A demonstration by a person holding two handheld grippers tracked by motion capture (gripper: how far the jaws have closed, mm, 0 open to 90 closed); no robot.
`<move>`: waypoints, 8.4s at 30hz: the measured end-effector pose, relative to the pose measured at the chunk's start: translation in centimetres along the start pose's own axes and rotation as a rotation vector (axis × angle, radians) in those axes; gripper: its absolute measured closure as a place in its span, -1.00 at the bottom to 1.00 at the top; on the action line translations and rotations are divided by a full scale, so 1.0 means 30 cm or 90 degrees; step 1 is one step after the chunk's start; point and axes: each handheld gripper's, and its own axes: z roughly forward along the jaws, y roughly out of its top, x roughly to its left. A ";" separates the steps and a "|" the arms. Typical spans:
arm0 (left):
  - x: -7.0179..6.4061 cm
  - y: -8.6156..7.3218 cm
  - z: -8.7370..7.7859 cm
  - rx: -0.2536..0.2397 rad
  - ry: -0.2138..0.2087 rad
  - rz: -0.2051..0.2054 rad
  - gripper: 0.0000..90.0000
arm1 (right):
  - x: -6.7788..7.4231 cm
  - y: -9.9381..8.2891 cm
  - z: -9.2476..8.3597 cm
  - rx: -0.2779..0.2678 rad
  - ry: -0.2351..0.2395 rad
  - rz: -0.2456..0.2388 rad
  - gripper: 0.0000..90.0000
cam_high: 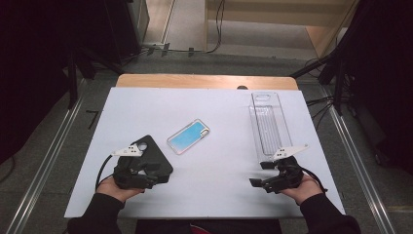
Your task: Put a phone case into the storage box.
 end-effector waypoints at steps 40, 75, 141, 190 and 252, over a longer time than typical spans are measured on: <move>0.002 0.023 0.012 0.027 0.047 -0.026 -0.39 | 0.000 0.002 0.002 0.002 0.000 0.000 -0.68; 0.055 0.157 0.231 0.168 0.088 -0.013 1.00 | 0.002 0.001 0.003 0.009 -0.002 -0.001 -0.68; 0.179 0.054 -0.057 0.045 0.052 -0.097 0.37 | 0.004 0.000 -0.001 0.006 -0.005 -0.008 -0.68; 0.132 0.058 -0.073 -0.022 0.138 0.032 -0.46 | 0.005 -0.002 0.011 0.020 -0.009 -0.007 -0.68; 0.334 0.070 0.031 0.092 0.324 0.088 -0.71 | 0.005 -0.003 0.013 0.023 -0.009 -0.008 -0.68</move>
